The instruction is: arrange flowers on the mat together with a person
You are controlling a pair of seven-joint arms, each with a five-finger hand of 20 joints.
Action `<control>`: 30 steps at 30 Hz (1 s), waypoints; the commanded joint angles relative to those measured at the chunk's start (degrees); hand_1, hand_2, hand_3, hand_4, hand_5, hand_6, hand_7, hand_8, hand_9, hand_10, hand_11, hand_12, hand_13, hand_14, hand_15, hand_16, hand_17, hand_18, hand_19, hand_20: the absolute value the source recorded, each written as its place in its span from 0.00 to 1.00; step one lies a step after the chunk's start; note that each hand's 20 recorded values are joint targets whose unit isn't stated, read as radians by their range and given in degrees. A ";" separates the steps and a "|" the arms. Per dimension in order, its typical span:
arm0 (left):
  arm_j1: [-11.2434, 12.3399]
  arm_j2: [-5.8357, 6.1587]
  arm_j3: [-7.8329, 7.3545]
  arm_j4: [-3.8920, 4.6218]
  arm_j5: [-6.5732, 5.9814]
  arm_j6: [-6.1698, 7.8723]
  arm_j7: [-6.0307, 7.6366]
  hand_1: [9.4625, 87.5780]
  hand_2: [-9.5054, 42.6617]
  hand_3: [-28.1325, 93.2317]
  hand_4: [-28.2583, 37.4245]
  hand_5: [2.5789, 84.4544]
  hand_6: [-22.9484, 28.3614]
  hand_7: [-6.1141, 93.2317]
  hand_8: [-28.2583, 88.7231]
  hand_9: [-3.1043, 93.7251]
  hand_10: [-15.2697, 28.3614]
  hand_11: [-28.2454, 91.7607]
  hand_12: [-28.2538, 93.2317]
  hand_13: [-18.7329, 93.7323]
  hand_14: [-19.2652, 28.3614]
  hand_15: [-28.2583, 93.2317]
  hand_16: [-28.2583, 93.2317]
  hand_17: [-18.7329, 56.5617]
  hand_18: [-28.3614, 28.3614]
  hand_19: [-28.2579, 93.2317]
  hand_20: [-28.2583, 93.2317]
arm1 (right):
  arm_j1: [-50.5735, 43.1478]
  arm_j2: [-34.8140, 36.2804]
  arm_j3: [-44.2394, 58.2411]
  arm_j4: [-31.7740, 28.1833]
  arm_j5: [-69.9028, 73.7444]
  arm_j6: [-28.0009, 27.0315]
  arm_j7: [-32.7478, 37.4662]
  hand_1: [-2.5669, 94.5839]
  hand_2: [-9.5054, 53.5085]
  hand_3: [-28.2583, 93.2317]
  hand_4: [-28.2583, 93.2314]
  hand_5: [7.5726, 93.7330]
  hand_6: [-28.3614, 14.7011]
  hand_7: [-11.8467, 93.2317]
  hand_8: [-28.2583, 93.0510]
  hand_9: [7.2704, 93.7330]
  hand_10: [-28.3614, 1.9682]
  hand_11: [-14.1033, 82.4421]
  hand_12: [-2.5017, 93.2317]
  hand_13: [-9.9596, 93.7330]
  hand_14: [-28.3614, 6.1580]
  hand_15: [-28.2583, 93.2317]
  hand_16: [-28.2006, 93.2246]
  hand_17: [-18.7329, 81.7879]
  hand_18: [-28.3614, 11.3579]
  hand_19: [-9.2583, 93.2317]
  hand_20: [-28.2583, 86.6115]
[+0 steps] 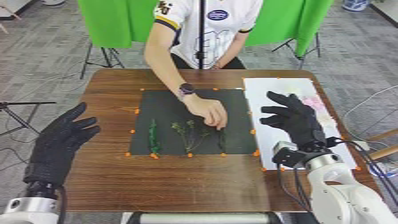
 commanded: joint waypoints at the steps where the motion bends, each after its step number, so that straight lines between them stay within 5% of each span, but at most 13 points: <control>1: 0.68 -0.60 -0.31 0.18 -0.02 0.35 -0.40 0.12 0.32 0.88 0.00 0.38 0.60 0.22 0.15 0.36 0.80 0.51 0.32 0.37 0.96 0.74 0.13 0.15 0.94 0.70 0.35 | -0.17 -0.31 -0.29 -0.08 -0.73 0.03 0.08 0.18 0.34 0.83 0.03 0.46 0.60 0.24 0.14 0.49 0.22 0.35 0.19 0.50 0.15 0.73 0.30 0.29 0.00 0.61 0.40; 4: 0.65 -0.80 -0.35 0.15 0.25 0.26 -0.70 0.12 0.32 0.88 0.00 0.38 0.60 0.22 0.15 0.36 0.80 0.51 0.32 0.37 0.96 0.74 0.13 0.15 0.94 0.70 0.35 | -0.07 -0.41 -0.34 -0.05 -0.60 -0.03 0.23 0.18 0.34 0.83 0.03 0.46 0.60 0.24 0.14 0.49 0.22 0.35 0.19 0.50 0.15 0.73 0.30 0.29 0.00 0.61 0.40; 10: 1.59 0.22 -0.23 0.06 -0.73 0.99 0.77 0.12 0.32 0.88 0.00 0.38 0.60 0.22 0.15 0.36 0.80 0.51 0.32 0.37 0.96 0.74 0.13 0.15 0.94 0.70 0.35 | -0.47 -0.40 -0.16 -0.14 -0.82 -0.15 0.08 0.18 0.34 0.83 0.03 0.46 0.60 0.24 0.14 0.50 0.23 0.35 0.19 0.50 0.15 0.73 0.30 0.29 0.00 0.61 0.40; 30: 1.11 -0.75 -0.25 0.05 0.17 0.40 -0.20 0.12 0.32 0.88 0.00 0.38 0.60 0.22 0.15 0.36 0.80 0.52 0.32 0.37 0.96 0.74 0.13 0.15 0.94 0.70 0.36 | 0.43 0.65 -0.91 0.09 -2.68 3.57 0.98 0.18 0.34 0.83 0.03 0.47 0.60 0.24 0.14 0.51 0.22 0.36 0.19 0.51 0.15 0.73 0.30 0.29 0.00 0.62 0.40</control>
